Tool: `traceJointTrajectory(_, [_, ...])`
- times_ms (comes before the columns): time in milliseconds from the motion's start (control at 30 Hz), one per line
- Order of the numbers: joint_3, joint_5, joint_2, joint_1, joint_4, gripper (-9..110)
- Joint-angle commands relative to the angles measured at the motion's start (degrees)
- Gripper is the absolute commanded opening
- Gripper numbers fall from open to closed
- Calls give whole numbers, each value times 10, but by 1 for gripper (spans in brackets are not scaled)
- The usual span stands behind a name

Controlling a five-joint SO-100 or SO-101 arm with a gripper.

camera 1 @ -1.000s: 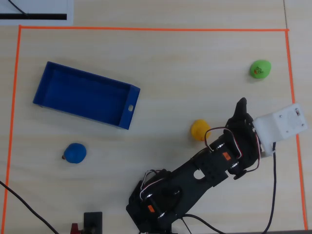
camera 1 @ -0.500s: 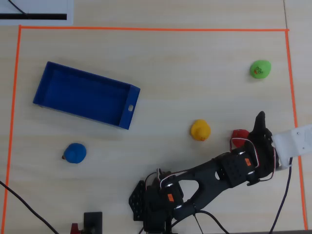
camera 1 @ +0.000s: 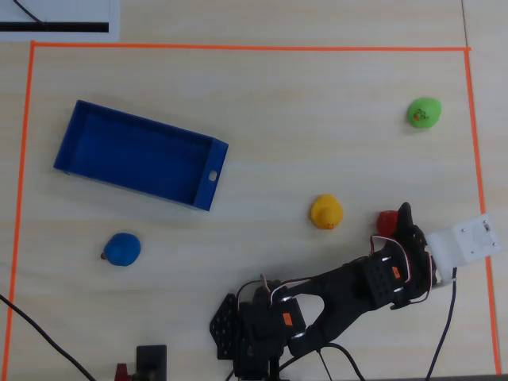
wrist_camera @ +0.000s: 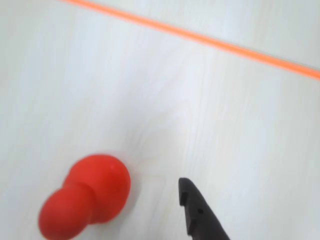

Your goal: Grasp red duck and put it into box.

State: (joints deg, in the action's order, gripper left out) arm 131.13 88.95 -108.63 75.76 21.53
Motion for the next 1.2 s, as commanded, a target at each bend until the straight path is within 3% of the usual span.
traceJointTrajectory(0, [4, 4, 2, -11, -18, 49])
traceJointTrajectory(533, [-49, -47, 45, -62, 20, 49])
traceJointTrajectory(1167, [-48, -42, 131, -58, -55, 50])
